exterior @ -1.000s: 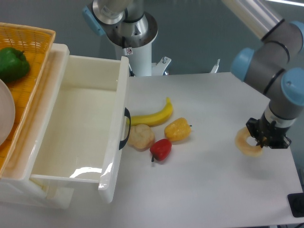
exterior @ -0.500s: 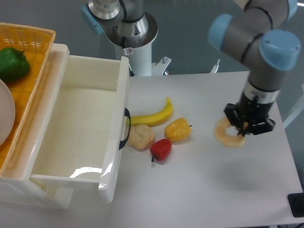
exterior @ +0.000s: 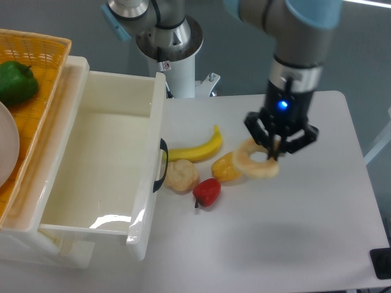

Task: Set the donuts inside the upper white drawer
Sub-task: 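Carry the held donut up and across the table toward the open drawer, then lower the donut into the open white drawer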

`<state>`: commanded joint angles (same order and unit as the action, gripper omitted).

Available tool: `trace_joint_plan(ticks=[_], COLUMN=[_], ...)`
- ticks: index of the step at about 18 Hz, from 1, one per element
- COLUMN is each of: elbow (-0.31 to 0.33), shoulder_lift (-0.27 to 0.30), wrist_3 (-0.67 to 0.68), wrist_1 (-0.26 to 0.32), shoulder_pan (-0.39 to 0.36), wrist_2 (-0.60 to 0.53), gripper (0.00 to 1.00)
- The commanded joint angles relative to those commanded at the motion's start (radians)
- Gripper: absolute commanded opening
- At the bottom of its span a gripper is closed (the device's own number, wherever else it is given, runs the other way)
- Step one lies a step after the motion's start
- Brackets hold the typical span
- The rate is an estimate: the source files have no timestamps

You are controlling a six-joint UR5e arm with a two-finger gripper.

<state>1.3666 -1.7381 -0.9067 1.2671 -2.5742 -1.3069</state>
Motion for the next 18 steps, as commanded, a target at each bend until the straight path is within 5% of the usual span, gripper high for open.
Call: trace_joint_plan(ticks=[6,18], elbow=[0.080,0.095], shoulder_lift=[0.066,0.012], wrist_3=[0.003,-0.004], wrist_1=[0.000,-0.006], shoulder_pan=[0.104,0.290], wrist_2=[-0.006,-0.008], gripper=[0.00,0.12])
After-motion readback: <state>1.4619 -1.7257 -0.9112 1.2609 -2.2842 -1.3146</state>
